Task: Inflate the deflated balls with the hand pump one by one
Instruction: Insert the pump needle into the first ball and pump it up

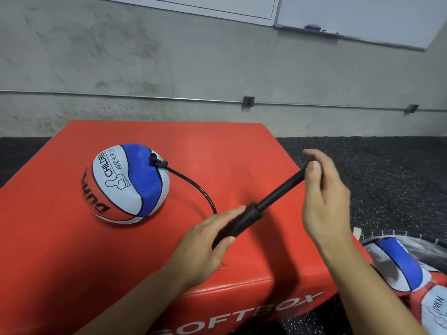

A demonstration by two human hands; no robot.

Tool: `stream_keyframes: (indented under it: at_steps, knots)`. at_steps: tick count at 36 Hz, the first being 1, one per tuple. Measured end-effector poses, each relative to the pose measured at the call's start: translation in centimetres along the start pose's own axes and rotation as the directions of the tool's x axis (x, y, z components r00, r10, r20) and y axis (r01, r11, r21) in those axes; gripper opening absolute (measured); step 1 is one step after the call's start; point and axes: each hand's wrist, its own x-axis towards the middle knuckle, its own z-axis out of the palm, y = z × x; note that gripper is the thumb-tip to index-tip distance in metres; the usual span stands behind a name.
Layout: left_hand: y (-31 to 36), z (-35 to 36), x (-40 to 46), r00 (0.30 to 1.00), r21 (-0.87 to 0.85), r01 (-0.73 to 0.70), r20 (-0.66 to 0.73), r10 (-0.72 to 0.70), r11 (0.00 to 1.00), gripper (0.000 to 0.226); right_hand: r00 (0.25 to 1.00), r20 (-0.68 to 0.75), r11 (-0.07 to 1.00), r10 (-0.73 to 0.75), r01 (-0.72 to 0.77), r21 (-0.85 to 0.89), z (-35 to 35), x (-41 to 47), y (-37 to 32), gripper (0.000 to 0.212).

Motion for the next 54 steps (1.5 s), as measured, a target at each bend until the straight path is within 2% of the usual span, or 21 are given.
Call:
stream_keyframes:
  at_steps: [9,14,23,29,33,40,46,50,54]
  knots:
    - [-0.6,0.2,0.3,0.999,-0.013,0.018,-0.03,-0.018,1.0,0.066,0.965,0.262,0.999,0.003,0.011,-0.052,4.4,-3.8,0.6,0.038]
    - [-0.8,0.0,0.5,0.999,-0.008,0.028,-0.025,-0.028,1.0,0.072,0.942,0.335,0.998,0.008,0.014,-0.062,5.2,-4.9,0.6,0.043]
    - [-0.4,-0.7,0.3,0.999,-0.081,0.048,-0.017,-0.05,0.996,0.077,0.961,0.274,0.999,-0.027,0.018,0.036,5.0,-4.6,-1.2,0.042]
    - [0.0,-0.8,0.0,0.998,-0.047,0.059,0.009,-0.059,0.997,0.077,0.996,0.044,0.986,-0.072,0.065,0.151,2.6,-1.2,-1.8,0.035]
    - [0.2,-0.9,0.0,0.999,-0.003,0.029,0.045,-0.029,1.0,0.073,0.997,-0.081,0.978,-0.02,0.036,0.203,0.5,0.9,-1.1,0.038]
    - [0.2,-0.9,-0.2,0.999,0.022,0.017,0.039,-0.018,1.0,0.075,0.99,-0.131,0.936,0.059,-0.009,0.351,1.2,0.9,-0.7,0.034]
    - [-0.2,-0.9,-0.4,1.0,-0.016,0.026,-0.002,-0.026,1.0,0.079,1.0,-0.008,0.963,-0.018,0.02,0.27,4.6,-2.6,-2.2,0.031]
    - [-0.6,-0.8,-0.4,1.0,-0.04,0.015,-0.014,-0.016,0.999,0.08,0.992,0.128,0.974,-0.018,-0.012,0.227,5.7,-4.5,-1.4,0.041]
    - [-0.7,-0.6,-0.2,1.0,-0.027,0.004,-0.01,-0.004,1.0,0.076,0.977,0.213,0.985,-0.003,-0.034,0.168,5.9,-5.7,-0.6,0.038]
